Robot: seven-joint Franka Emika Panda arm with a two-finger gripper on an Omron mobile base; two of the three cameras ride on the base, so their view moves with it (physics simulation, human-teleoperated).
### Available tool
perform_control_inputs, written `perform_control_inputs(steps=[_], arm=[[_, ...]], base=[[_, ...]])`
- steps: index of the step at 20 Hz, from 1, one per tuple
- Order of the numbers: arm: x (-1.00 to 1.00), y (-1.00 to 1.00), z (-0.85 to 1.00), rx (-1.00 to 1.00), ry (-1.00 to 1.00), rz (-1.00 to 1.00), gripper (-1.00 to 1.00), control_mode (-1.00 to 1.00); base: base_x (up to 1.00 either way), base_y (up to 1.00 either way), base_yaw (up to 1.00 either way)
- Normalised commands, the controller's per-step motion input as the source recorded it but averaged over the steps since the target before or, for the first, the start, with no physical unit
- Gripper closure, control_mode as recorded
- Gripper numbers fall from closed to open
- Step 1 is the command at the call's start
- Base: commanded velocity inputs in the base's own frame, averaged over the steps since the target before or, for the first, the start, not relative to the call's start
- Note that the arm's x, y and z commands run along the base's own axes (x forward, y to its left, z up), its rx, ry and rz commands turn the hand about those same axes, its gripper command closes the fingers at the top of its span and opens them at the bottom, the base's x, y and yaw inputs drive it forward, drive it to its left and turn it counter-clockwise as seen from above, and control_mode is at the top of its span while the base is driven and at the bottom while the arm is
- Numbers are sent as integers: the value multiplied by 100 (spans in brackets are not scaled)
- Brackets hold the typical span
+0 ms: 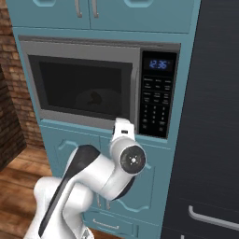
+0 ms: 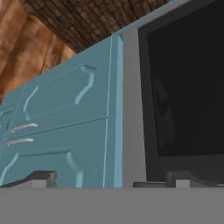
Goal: Remove the tangerine from the bowl and place it on the small plate. Then place the bowl with only the chicken drumstick in the microwave, close the door, and press the start button to microwave the chicken drumstick.
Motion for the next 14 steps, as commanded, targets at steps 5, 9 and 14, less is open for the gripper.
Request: perform_control_inputs(steps=[5, 9, 14], arm=[[19, -22, -22, 0, 2, 0, -100, -100], [52, -24, -1, 2, 2, -3, -100, -100], [53, -14, -6, 4, 0, -1, -100, -100]], base=[[0, 0, 0], [0, 0, 0], [0, 0, 0]])
